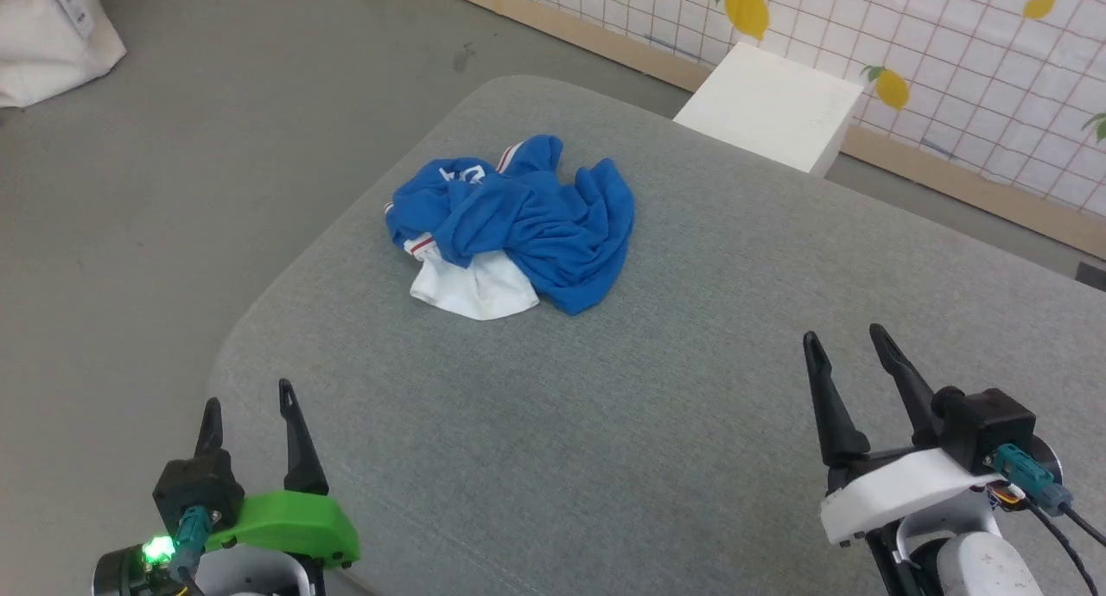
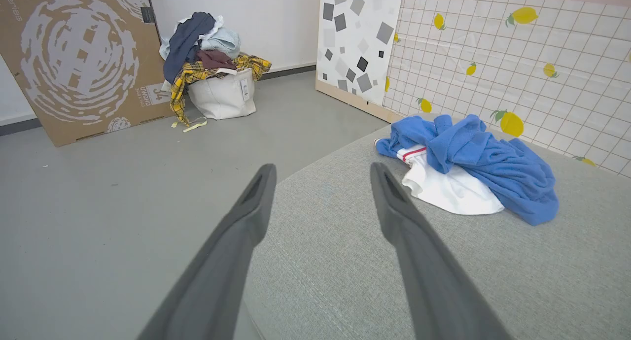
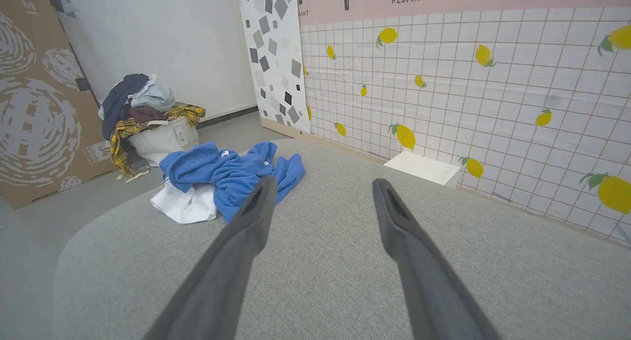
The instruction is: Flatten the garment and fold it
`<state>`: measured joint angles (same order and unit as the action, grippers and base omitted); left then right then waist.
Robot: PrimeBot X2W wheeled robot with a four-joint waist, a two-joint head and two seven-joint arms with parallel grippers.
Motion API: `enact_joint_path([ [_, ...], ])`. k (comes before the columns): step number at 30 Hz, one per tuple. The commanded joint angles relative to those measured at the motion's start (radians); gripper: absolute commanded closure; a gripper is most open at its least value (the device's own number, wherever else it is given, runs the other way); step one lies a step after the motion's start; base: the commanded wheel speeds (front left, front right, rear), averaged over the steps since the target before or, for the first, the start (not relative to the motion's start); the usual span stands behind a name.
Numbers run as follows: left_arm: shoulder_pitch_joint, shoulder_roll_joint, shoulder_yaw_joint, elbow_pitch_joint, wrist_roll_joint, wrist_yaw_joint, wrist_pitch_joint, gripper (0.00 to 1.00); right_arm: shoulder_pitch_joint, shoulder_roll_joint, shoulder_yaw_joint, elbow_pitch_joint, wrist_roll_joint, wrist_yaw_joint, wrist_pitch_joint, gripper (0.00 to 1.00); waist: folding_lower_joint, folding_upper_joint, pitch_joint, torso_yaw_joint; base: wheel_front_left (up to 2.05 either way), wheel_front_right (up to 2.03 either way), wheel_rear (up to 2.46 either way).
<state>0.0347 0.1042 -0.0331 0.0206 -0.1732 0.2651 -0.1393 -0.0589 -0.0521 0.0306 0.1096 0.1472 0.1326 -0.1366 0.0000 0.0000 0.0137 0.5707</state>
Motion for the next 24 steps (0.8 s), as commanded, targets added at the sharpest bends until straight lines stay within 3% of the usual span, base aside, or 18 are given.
enact_joint_path([
  [1,0.01,0.009,-0.001,0.0,-0.013,0.012,-0.01,0.0,-0.016,0.001,0.002,0.004,0.01,-0.002,-0.011,0.0,0.0,0.0,0.002,0.01,0.0,0.0,0.0],
  [4,0.001,0.01,0.0,0.002,-0.028,0.017,-0.013,0.0,-0.02,0.002,0.005,0.005,0.011,-0.002,-0.013,0.0,0.0,0.0,0.009,0.018,0.0,0.0,0.0],
  [8,-0.058,0.021,-0.002,0.023,-0.064,-0.009,-0.01,0.0,-0.036,0.002,0.015,-0.006,0.001,-0.002,-0.004,0.0,0.0,0.0,0.044,0.009,0.0,0.0,0.0],
  [18,-0.465,0.063,0.02,0.28,-0.224,-0.137,0.028,0.0,-0.136,0.002,0.044,-0.106,-0.076,-0.002,0.062,0.0,0.0,0.0,0.292,-0.115,0.0,0.0,0.0],
  [24,-0.711,0.104,0.033,0.458,-0.302,-0.21,0.143,0.0,-0.196,0.002,0.049,-0.156,-0.112,-0.002,0.085,0.0,0.0,0.0,0.45,-0.218,0.0,0.0,0.0],
])
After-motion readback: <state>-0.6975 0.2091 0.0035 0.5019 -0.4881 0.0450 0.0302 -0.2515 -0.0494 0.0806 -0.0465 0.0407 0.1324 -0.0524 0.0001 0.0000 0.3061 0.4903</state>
